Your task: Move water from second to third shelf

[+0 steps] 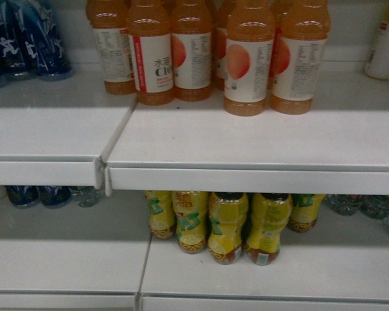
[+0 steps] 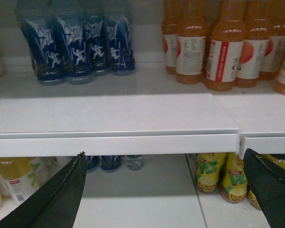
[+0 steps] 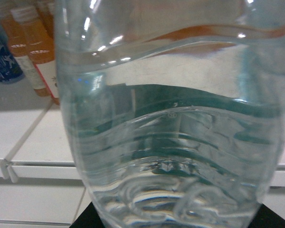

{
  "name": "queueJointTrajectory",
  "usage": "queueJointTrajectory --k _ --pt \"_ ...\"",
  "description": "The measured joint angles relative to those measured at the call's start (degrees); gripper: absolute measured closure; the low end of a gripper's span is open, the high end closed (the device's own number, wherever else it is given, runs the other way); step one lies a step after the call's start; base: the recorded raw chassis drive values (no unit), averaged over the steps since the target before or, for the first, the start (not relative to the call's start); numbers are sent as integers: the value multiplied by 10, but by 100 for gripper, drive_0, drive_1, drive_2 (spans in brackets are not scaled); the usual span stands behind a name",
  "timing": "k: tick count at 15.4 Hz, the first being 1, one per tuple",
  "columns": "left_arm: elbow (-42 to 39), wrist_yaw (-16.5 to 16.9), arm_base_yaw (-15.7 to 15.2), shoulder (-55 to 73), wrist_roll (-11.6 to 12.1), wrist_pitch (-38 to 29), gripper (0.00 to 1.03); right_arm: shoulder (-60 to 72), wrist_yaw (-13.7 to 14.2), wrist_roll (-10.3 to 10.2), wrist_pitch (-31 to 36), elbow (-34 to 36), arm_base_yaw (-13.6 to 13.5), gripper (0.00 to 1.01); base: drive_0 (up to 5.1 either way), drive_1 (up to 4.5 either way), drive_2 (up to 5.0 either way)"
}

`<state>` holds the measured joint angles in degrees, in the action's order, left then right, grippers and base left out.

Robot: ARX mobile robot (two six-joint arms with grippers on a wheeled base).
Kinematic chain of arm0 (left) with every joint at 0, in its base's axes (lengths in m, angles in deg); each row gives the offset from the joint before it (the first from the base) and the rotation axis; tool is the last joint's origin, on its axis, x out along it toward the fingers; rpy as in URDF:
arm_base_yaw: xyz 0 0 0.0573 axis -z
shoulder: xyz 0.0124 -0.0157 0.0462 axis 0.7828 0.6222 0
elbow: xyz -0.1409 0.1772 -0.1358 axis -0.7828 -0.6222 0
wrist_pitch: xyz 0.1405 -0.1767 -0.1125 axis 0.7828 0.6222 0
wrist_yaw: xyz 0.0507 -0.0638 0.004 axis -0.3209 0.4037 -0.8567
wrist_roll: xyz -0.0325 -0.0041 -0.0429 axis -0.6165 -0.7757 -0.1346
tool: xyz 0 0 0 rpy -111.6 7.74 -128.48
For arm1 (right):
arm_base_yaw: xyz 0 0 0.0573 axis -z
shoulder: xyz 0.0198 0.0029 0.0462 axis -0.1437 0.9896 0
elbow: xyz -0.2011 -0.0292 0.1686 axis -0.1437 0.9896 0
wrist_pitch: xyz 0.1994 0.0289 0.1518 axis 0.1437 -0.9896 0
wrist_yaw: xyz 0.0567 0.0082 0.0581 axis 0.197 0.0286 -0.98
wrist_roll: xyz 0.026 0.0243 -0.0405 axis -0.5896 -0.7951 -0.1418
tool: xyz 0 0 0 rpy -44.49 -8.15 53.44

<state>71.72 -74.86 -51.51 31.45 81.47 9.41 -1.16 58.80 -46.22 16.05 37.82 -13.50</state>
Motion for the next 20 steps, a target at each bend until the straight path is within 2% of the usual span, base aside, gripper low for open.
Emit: queueJointTrajectory --k 20 --pt "0 0 0 0 0 0 5 0 0 0 0 0 0 62 -505 240 240"
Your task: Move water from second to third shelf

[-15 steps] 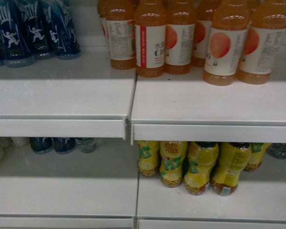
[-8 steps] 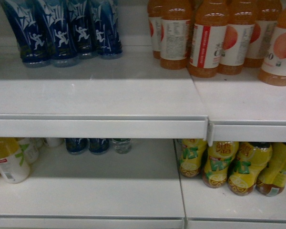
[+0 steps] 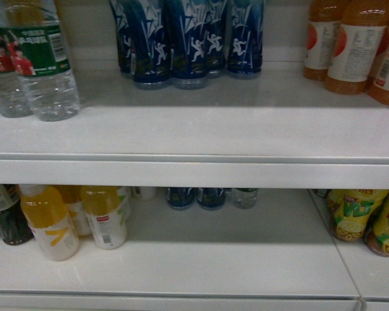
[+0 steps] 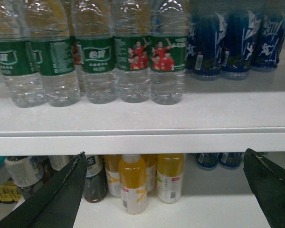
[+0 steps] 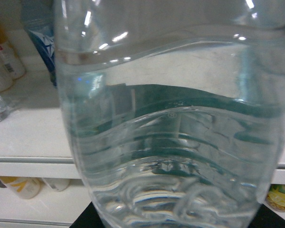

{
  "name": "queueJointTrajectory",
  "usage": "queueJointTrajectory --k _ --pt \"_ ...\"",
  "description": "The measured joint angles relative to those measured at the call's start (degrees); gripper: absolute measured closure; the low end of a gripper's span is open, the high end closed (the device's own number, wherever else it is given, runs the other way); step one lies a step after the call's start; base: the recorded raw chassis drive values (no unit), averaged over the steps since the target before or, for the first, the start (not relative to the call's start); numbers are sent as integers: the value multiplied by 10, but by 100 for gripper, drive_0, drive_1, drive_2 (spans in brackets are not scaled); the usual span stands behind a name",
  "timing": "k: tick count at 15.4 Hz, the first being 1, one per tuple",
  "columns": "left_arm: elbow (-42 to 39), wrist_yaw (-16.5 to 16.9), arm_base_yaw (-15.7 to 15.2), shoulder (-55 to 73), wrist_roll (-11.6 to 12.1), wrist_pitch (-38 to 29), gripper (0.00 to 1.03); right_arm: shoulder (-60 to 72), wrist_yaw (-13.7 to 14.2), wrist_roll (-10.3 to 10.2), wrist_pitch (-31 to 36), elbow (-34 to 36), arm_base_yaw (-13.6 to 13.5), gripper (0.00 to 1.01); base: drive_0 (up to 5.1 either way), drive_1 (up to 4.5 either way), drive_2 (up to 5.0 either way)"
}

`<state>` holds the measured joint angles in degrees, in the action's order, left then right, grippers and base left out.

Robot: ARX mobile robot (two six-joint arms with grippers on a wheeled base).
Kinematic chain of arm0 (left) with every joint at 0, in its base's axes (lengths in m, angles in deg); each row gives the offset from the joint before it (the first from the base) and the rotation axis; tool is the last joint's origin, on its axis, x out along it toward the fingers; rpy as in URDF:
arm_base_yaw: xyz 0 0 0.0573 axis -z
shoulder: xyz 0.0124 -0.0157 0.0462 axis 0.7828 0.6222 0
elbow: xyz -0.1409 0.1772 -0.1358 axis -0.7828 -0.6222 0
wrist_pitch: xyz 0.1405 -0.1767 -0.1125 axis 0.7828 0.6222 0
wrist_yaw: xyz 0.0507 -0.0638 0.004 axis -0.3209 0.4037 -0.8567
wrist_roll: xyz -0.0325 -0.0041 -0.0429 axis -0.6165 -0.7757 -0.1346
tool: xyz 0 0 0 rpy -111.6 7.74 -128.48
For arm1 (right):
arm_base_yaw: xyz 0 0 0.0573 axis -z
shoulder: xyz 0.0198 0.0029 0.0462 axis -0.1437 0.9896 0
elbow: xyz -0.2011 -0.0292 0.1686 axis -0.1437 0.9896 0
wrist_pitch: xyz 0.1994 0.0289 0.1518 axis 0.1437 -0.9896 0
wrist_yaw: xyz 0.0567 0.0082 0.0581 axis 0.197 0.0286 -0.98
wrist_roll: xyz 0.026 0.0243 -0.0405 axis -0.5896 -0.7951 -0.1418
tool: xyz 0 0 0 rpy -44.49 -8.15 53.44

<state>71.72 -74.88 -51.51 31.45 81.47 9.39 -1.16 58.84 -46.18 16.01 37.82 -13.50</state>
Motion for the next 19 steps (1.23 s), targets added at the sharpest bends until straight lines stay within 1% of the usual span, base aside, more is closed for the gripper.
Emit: queueJointTrajectory --k 19 --pt "0 0 0 0 0 0 5 0 -1 0 3 0 0 62 -500 246 246"
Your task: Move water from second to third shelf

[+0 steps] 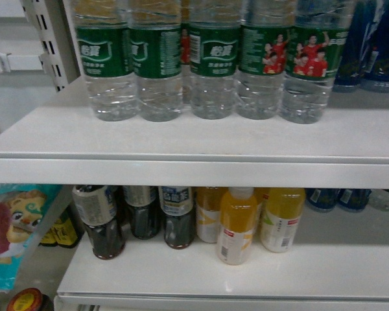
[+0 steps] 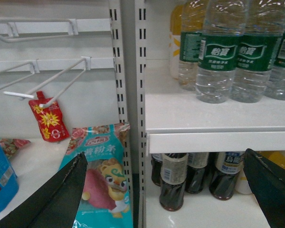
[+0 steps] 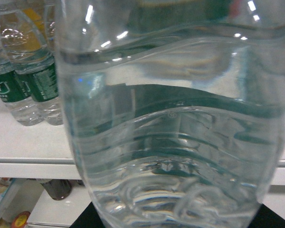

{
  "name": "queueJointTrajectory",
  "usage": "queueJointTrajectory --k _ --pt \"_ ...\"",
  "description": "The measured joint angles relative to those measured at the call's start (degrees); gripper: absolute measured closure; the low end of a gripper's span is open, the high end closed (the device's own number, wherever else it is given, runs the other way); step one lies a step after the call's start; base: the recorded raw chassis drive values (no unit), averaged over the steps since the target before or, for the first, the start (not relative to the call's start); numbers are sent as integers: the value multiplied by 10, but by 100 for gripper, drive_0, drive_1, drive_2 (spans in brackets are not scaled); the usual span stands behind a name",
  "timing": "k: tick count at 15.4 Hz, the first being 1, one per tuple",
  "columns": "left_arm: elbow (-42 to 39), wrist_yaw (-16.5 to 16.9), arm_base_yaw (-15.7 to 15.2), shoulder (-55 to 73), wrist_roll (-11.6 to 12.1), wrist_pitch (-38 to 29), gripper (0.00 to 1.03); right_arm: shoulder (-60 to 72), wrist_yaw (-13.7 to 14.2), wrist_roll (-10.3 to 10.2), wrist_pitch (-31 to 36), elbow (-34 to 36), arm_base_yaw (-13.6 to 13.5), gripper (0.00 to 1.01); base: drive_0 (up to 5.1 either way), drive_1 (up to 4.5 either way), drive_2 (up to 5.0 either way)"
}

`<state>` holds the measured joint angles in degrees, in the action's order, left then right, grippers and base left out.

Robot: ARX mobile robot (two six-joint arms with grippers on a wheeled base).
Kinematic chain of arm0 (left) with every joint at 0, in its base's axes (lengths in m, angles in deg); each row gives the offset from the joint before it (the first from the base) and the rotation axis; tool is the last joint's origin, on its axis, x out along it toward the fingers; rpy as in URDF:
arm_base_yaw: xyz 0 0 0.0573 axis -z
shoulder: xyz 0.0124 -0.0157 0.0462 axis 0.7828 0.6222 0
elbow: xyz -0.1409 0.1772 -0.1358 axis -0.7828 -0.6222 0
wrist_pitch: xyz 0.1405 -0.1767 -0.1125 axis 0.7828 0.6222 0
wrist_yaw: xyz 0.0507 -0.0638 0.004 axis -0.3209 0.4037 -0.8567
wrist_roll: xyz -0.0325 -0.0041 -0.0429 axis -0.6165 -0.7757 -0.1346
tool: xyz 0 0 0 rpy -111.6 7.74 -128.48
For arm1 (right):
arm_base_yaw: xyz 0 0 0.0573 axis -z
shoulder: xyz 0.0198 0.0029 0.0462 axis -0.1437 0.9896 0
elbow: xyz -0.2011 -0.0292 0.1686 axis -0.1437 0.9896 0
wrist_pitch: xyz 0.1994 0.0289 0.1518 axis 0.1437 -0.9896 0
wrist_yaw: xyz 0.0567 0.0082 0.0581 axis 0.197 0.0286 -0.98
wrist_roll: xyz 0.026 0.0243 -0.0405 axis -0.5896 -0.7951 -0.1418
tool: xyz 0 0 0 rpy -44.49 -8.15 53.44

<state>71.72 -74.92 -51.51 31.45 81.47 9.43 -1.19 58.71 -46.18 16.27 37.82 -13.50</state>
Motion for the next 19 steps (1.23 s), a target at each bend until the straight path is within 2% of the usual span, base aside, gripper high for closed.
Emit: queueJointTrajectory --k 8,11,16,17,18,19 --pt "0 0 0 0 0 -1 5 0 0 0 -1 0 0 62 -482 239 239" --pt "0 -1 0 0 0 0 5 0 -9 -1 -1 0 -4 62 0 0 0" --pt "0 -1 0 0 0 0 5 0 0 0 -2 0 -3 62 0 0 0" --pt "0 -1 0 0 0 0 5 1 14 0 -9 -1 -6 62 0 0 0" --pt "0 -1 0 0 0 0 5 15 84 8 -27 -12 -21 62 0 0 0" --pt "0 0 0 0 0 0 5 31 115 11 -15 -15 -12 62 0 0 0"
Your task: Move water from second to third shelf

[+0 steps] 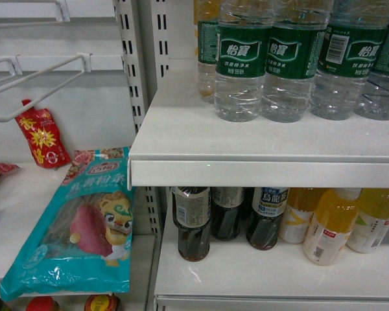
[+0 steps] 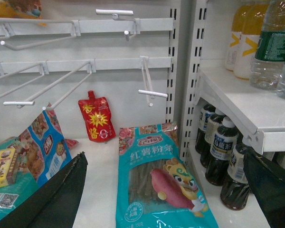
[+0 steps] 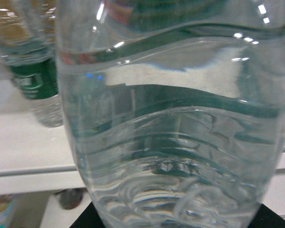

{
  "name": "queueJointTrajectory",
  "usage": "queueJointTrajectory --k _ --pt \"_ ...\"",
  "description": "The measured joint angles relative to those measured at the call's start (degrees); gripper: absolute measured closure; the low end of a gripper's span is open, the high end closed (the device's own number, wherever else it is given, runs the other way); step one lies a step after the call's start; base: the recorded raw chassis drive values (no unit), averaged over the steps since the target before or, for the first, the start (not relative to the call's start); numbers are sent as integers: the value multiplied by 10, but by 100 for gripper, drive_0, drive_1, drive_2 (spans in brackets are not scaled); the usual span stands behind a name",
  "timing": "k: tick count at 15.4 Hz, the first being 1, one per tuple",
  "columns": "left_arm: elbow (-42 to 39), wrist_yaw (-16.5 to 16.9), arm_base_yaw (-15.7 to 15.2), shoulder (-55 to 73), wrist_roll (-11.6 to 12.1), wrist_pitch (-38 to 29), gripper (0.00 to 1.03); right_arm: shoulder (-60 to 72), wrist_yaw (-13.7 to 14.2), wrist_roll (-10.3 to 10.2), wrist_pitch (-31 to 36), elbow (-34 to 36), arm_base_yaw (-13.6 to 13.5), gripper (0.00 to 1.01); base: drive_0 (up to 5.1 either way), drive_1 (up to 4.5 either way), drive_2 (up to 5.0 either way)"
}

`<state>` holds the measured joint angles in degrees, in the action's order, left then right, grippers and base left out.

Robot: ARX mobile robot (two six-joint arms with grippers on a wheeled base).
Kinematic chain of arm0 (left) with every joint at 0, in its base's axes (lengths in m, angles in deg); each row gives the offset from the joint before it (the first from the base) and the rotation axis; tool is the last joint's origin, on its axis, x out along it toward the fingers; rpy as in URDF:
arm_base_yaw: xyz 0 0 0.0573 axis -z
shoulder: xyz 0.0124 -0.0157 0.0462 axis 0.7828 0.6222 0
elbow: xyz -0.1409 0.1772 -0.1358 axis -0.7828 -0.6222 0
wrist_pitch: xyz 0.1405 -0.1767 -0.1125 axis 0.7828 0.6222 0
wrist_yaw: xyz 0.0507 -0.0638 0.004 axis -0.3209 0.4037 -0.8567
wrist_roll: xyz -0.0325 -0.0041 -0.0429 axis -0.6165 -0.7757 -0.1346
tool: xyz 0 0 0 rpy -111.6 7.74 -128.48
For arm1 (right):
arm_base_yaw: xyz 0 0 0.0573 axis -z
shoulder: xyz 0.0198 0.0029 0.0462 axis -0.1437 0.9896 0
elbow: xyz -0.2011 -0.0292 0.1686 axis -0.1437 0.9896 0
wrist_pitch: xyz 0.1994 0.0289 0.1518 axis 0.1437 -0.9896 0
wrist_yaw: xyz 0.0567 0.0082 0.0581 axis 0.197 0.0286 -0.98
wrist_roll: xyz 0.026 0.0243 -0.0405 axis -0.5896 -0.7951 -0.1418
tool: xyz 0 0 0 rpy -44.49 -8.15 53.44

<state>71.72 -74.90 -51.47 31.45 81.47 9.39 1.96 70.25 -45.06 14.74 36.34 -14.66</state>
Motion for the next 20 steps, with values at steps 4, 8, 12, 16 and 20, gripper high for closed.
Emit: queueJointTrajectory --k 4,8,12,16,20 --pt "0 0 0 0 0 0 5 67 -18 17 50 -45 64 62 0 0 0" --pt "0 0 0 0 0 0 5 188 -77 2 99 -83 84 62 0 0 0" --pt "0 0 0 0 0 0 5 278 -92 1 132 -129 83 62 0 0 0" --pt "0 0 0 0 0 0 5 346 -104 2 137 -176 87 62 0 0 0" --pt "0 0 0 0 0 0 5 402 -112 -7 133 -227 91 62 0 0 0"
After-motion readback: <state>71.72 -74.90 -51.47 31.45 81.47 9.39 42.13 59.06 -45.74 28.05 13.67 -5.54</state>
